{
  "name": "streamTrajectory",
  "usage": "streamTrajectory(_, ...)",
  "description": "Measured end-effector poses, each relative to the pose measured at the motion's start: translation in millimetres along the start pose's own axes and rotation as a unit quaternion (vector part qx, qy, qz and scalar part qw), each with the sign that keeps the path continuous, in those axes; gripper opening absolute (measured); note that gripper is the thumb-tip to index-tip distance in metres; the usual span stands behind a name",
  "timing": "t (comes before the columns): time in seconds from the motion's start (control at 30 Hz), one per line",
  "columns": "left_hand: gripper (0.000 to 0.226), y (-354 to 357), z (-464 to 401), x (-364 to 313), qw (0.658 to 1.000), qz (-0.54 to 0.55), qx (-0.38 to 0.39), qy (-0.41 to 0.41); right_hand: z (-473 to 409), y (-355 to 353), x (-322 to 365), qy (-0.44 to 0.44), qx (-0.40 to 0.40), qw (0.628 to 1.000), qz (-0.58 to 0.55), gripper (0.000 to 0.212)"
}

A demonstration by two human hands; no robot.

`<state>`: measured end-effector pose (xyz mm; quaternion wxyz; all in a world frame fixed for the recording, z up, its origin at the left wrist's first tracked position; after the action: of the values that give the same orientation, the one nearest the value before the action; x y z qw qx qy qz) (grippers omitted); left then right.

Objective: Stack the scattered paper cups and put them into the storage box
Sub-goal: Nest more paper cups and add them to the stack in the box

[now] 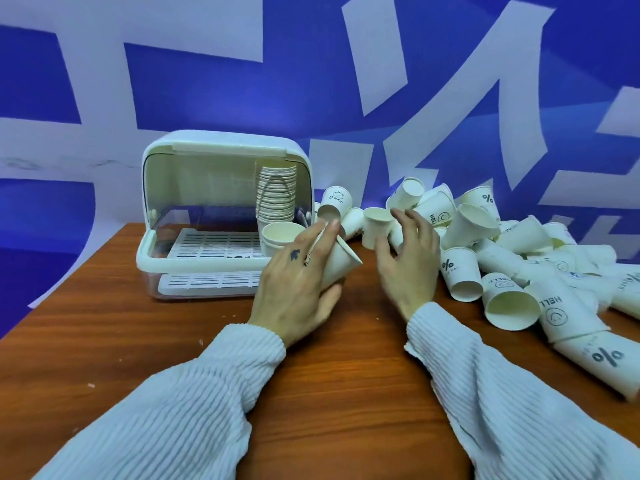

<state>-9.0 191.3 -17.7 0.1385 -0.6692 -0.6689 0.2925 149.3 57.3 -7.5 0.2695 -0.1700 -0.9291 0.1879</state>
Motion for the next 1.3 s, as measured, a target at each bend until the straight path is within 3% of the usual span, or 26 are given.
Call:
streamTrajectory(0.1,0.100,-1,1,-3,1.000,0.009,0.028,-0.003,-4,-3,-34,0.049,0.086,0.986,0.137,0.061)
streamTrajectory(0.3,0.095,0,4,-10,0.999,0.006,0.053,0.004,-32,40,-6,-0.036,0.173,0.983,0.056,0.050)
streamTrajectory(0.47,0.093,3,3,-7,0.999,0.014,0.047,0.009,-89,87,14,0.067,0.183,0.979,-0.060,0.048)
streamTrajectory(0.63,0.093,7,1,-4,0.998,0.036,0.044,0.010,-129,128,10,0.122,0.249,0.961,-0.005,0.075)
streamTrajectory(0.73,0.093,8,0,-2,0.999,0.040,0.036,0.006,-130,137,7,0.133,0.284,0.949,0.033,0.077)
streamTrajectory(0.83,0.092,7,0,-3,0.998,0.056,0.024,-0.008,-122,125,10,0.144,0.254,0.956,0.006,0.078)
streamTrajectory(0.9,0.090,2,-2,-3,0.996,0.087,-0.004,-0.028,-111,108,15,0.183,0.169,0.964,-0.090,0.080)
streamTrajectory(0.97,0.089,-5,-4,0,0.988,0.131,-0.046,-0.061,-92,87,23,0.226,0.053,0.940,-0.251,0.087)
streamTrajectory(1.03,0.089,-14,-8,6,0.977,0.161,-0.093,-0.107,-68,67,32,0.237,-0.021,0.911,-0.338,0.097)
streamTrajectory(1.17,0.090,-33,-21,25,0.930,0.212,-0.166,-0.249,-35,40,64,0.157,-0.030,0.901,-0.404,0.096)
streamTrajectory(1.3,0.085,-46,-28,44,0.874,0.284,-0.227,-0.323,-26,44,93,0.053,0.015,0.919,-0.389,0.063)
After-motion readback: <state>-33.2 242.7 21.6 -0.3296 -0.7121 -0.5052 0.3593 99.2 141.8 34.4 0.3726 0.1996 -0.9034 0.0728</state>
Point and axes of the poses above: each hand's wrist, its own z-axis away from the middle knuckle, its own y-axis out of the palm, x = y × z, the point moved 1 cm from there along -z, towards the middle knuckle, and after that the axes turned 7 degrees about -y, right-handed, at the moved point
